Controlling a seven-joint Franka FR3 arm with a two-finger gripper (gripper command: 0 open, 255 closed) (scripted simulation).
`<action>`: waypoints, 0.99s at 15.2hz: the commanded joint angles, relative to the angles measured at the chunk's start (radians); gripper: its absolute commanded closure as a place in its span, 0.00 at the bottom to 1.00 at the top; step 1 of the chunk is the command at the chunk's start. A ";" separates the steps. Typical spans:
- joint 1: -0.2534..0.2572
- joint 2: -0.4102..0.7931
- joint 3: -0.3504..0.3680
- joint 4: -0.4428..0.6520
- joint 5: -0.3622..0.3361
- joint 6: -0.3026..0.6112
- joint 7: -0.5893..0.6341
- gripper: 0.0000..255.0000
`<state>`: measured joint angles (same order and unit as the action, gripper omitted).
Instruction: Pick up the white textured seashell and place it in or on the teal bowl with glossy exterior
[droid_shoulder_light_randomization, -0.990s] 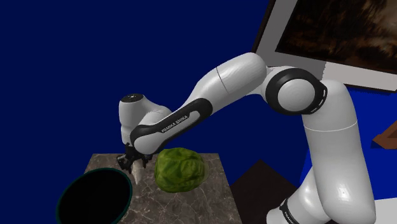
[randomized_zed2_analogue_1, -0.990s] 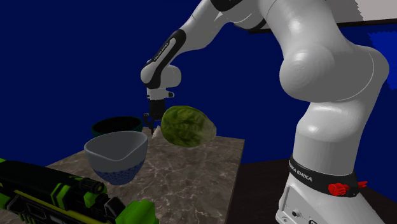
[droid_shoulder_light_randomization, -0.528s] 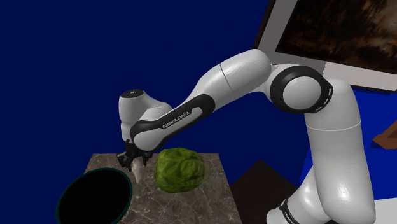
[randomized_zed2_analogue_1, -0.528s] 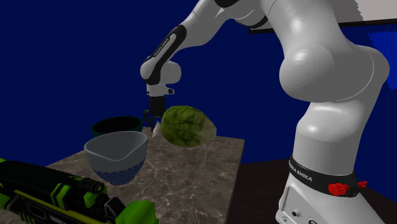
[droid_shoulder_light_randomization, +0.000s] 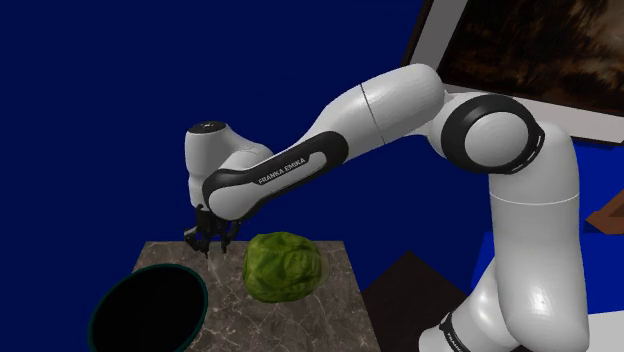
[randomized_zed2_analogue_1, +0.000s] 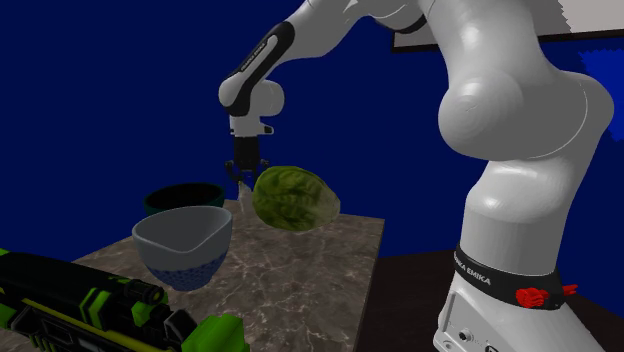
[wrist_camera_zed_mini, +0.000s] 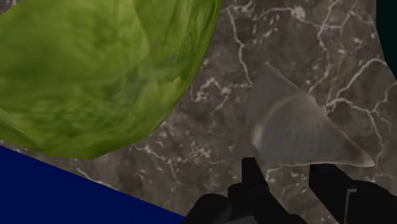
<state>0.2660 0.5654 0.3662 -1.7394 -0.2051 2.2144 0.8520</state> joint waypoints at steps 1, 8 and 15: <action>-0.001 -0.012 0.004 0.009 0.006 -0.021 -0.002 1.00; -0.011 -0.085 0.008 -0.116 -0.009 0.115 0.010 0.00; 0.014 -0.072 -0.038 -0.265 -0.105 0.398 0.077 0.00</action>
<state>0.2729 0.4751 0.3350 -2.0126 -0.3002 2.5999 0.9218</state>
